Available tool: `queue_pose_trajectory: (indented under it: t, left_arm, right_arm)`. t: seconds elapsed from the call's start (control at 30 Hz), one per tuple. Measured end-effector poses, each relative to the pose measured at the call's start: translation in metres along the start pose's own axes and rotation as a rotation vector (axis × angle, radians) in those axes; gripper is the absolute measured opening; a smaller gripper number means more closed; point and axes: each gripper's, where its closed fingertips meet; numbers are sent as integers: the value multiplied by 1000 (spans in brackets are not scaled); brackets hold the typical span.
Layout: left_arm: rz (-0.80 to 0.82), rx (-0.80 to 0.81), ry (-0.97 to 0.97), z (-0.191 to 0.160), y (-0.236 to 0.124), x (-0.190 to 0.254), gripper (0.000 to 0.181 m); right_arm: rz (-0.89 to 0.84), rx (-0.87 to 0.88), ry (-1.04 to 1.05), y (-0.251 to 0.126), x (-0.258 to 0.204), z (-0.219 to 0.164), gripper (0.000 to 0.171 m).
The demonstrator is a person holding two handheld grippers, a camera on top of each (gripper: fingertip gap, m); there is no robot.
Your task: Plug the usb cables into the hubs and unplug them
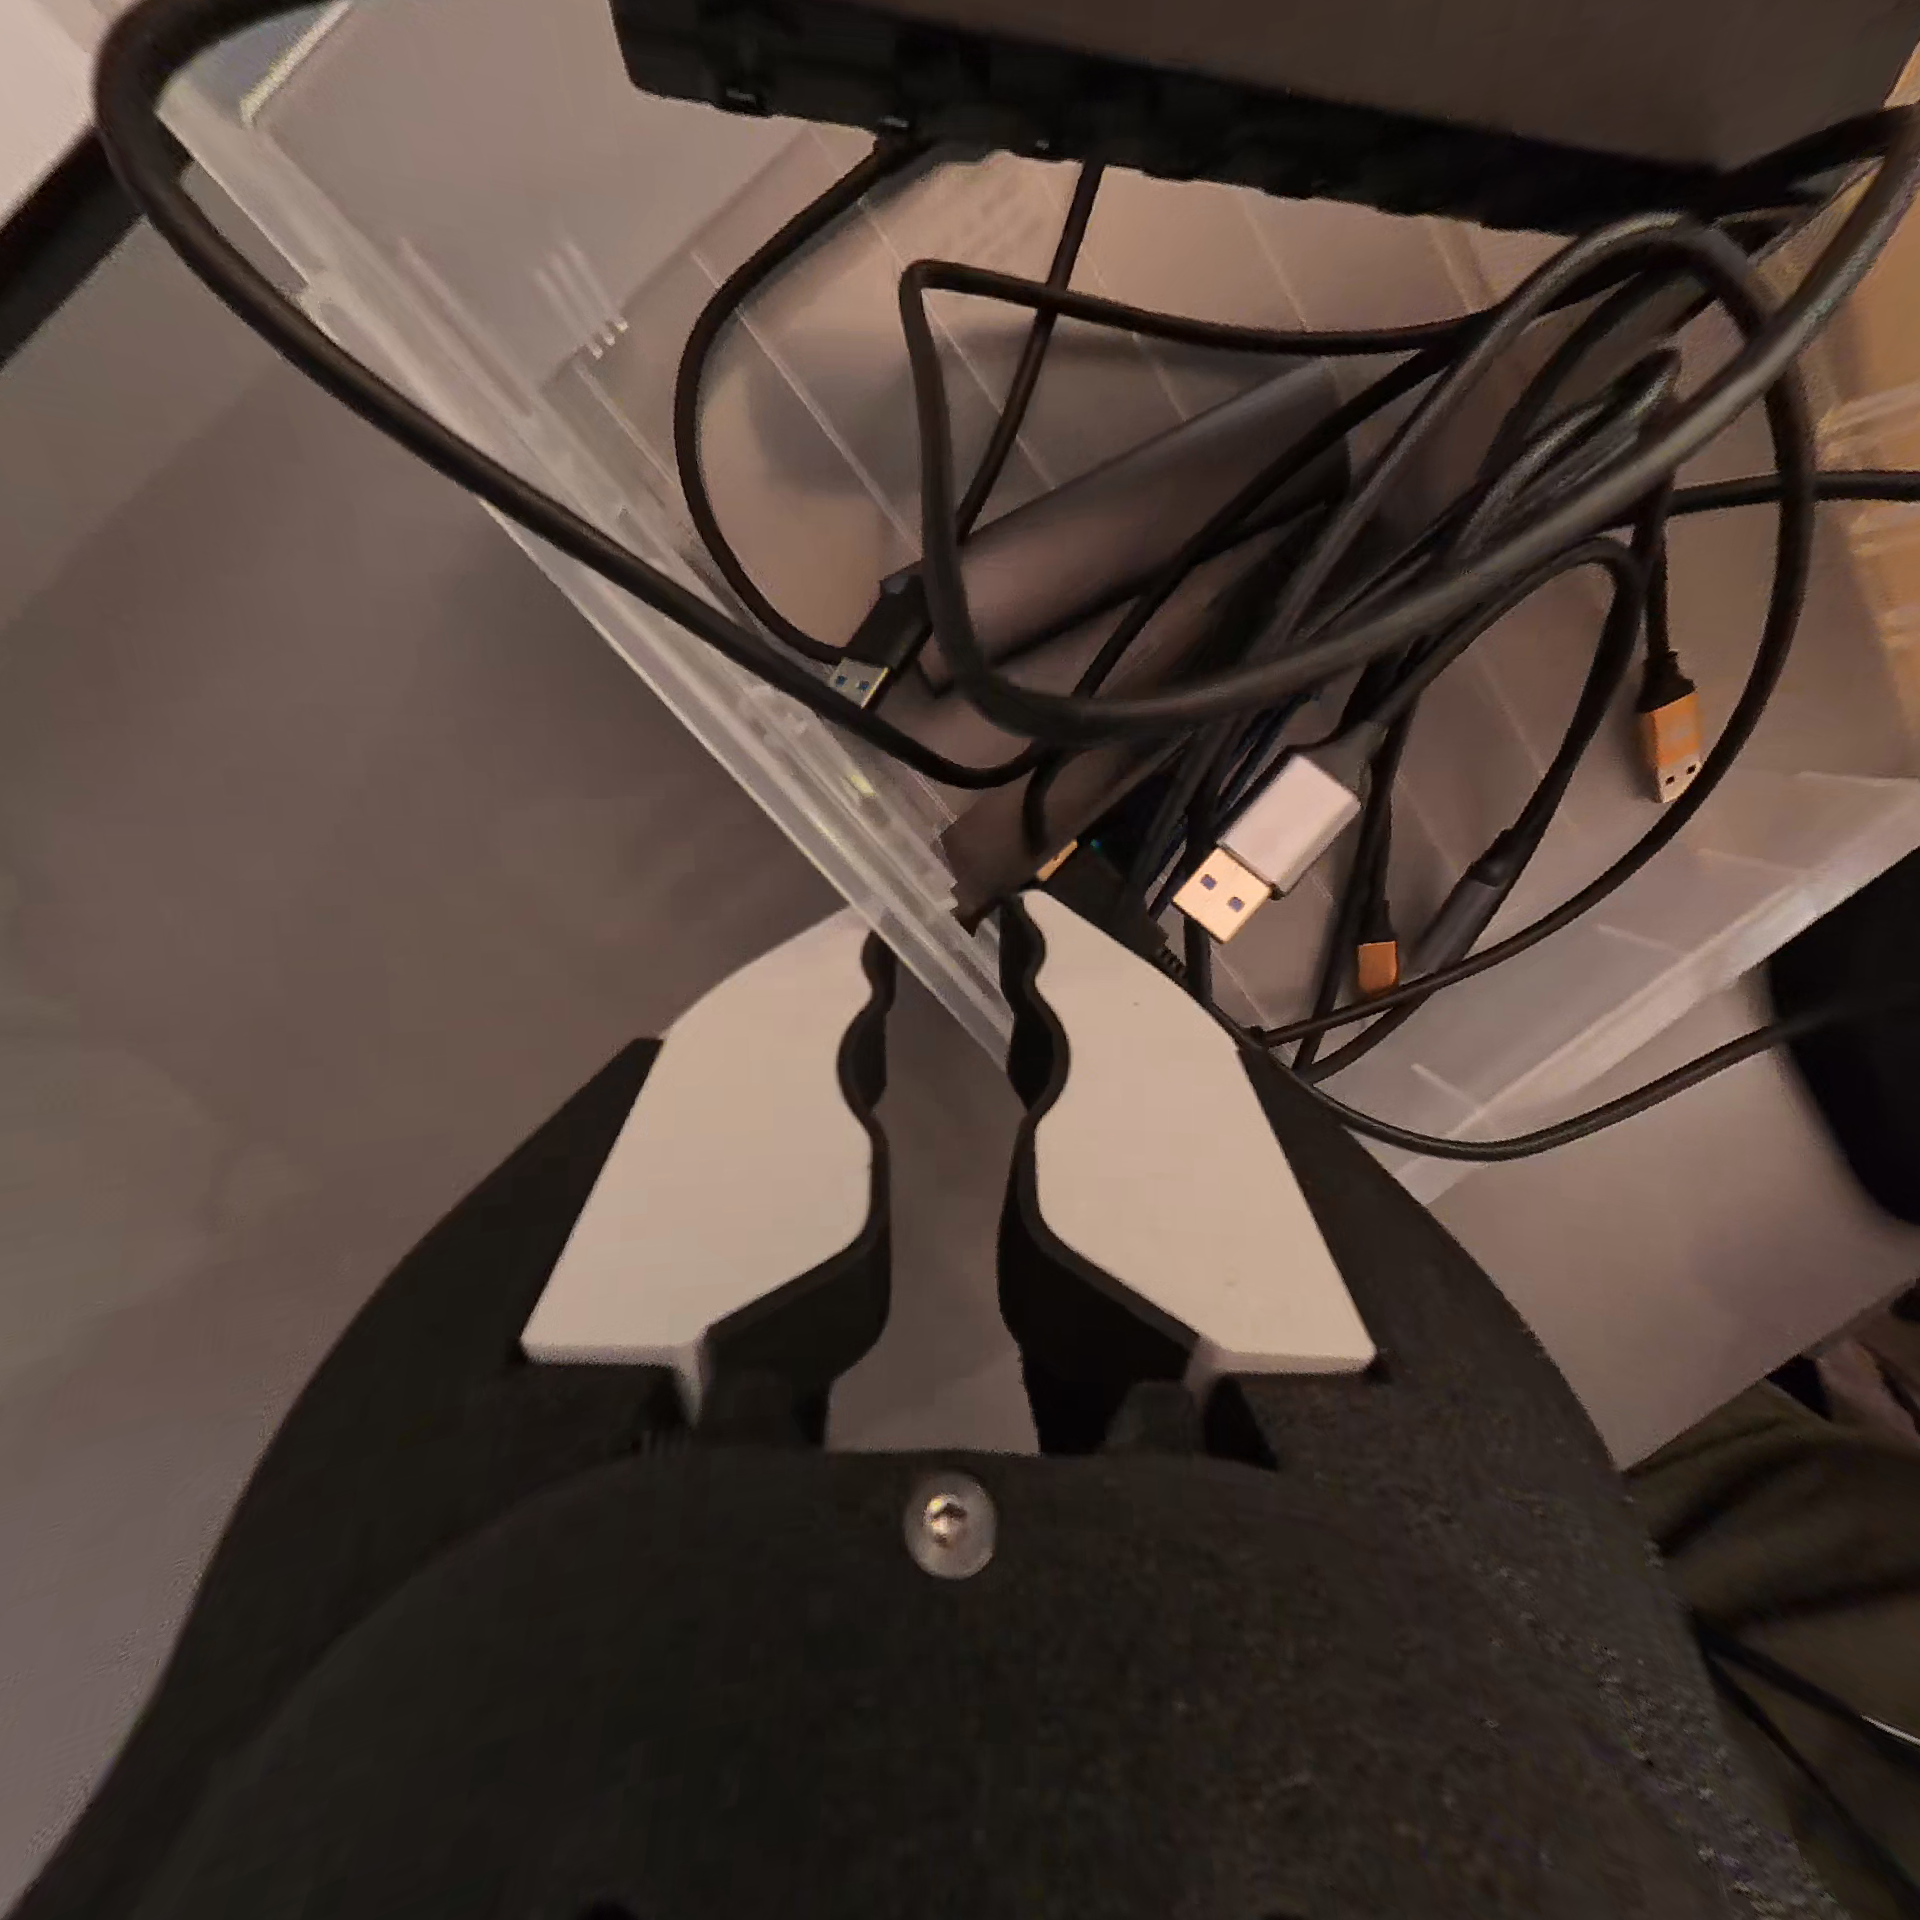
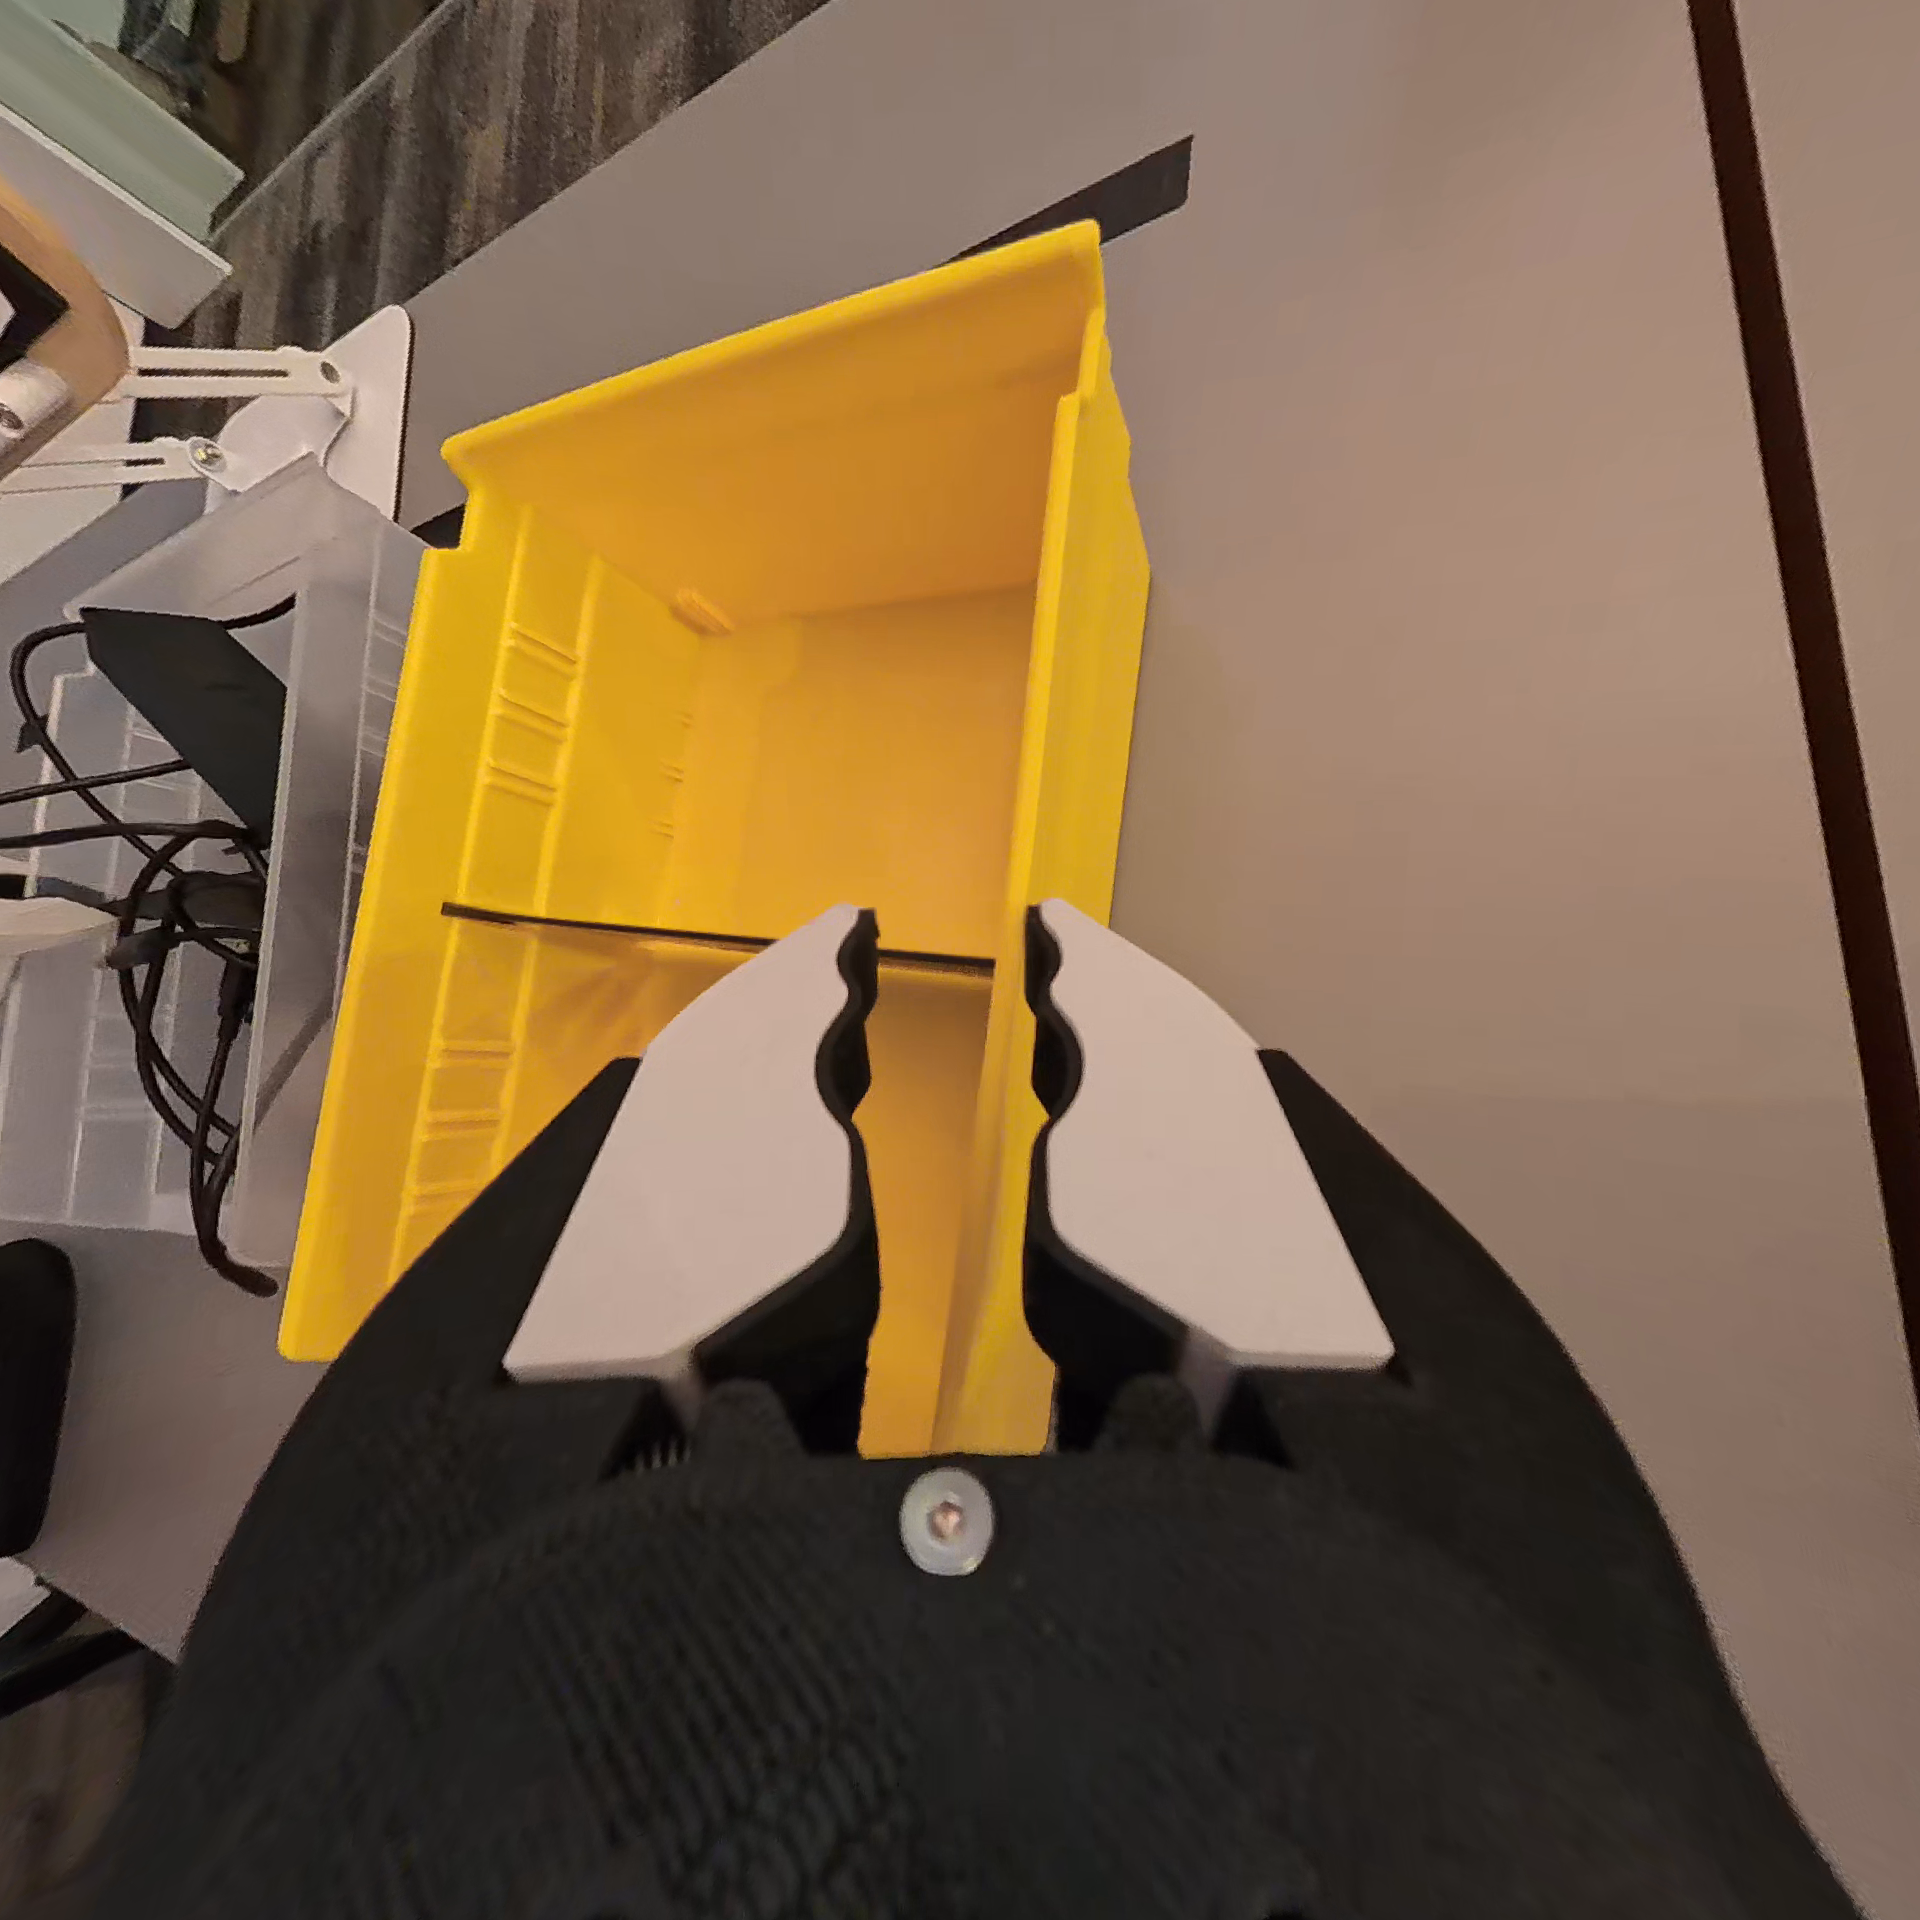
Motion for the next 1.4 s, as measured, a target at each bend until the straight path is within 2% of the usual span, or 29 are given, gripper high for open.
queue_pose_trajectory:
  t: [0.23,0.33,0.47,0.57,0.7,1.0,1.2,1.4]
  left_arm:
    - [-28,-118,-9,-6,0,0,13]
    - [16,-151,8,-7,-2,-12,13]
    - [-12,-120,-59,-11,-7,-35,10]
    - [-21,-80,-112,-20,-14,-60,8]
    - [36,-64,-149,-45,-27,-100,7]
    - [63,-10,-318,-115,-59,-174,6]
    - [99,-6,-388,-161,-78,-211,6]
    - [96,21,-458,-197,-92,-237,6]
  right_arm:
    - [-6,-8,9,1,0,-1,28]
    - [24,-9,32,-1,0,-4,28]
    - [75,0,56,-1,0,-6,28]
    - [35,-28,61,0,5,-11,29]
    - [4,-14,72,-5,3,-7,31]
    - [-48,-144,40,-2,2,-30,31]
    - [-100,-200,18,-1,6,-40,31]
    - [-101,-365,31,22,9,-64,31]
Point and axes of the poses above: each gripper's, where its closed fingertips meet, y out along the fingers, z out of its top, x = y × z across the jaws, and after that the axes turned 1 degree about -z, right-handed
